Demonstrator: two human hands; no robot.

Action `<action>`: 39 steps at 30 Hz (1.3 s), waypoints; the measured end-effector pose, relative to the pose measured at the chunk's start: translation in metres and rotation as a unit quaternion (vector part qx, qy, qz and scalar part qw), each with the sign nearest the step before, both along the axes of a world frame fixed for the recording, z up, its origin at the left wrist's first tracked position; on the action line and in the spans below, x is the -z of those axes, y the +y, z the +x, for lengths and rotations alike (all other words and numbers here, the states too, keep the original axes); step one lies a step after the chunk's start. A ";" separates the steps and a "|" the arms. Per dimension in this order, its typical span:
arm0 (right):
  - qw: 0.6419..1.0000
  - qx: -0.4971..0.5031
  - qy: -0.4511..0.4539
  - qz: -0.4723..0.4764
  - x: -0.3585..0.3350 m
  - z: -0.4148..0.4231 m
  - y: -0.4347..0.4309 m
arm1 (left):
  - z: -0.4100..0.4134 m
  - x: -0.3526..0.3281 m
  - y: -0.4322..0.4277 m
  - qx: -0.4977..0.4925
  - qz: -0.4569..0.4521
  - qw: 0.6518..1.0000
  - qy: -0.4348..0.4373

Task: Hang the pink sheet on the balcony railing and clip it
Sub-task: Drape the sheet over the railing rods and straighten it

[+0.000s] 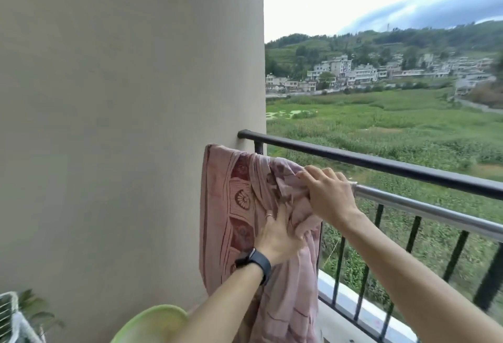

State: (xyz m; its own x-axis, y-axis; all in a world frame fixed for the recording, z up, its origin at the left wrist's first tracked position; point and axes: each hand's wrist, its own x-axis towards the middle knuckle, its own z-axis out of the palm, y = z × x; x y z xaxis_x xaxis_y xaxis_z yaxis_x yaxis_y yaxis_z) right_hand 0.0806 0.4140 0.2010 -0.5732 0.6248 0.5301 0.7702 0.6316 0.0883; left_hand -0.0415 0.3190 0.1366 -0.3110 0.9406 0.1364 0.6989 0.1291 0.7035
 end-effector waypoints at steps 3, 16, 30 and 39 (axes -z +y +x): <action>0.998 0.001 0.062 0.008 0.011 0.006 -0.001 | -0.008 0.013 -0.012 0.038 -0.008 0.998 -0.040; 0.961 0.047 0.272 0.017 0.053 -0.037 -0.037 | -0.216 0.043 -0.016 -0.113 -0.074 0.991 -0.005; 0.882 0.205 0.424 0.008 0.057 -0.126 -0.027 | -0.373 -0.006 0.157 -0.076 0.111 0.971 -0.197; 0.917 0.251 0.303 0.061 0.013 -0.113 -0.020 | -0.375 -0.038 0.148 -0.068 0.308 0.930 -0.188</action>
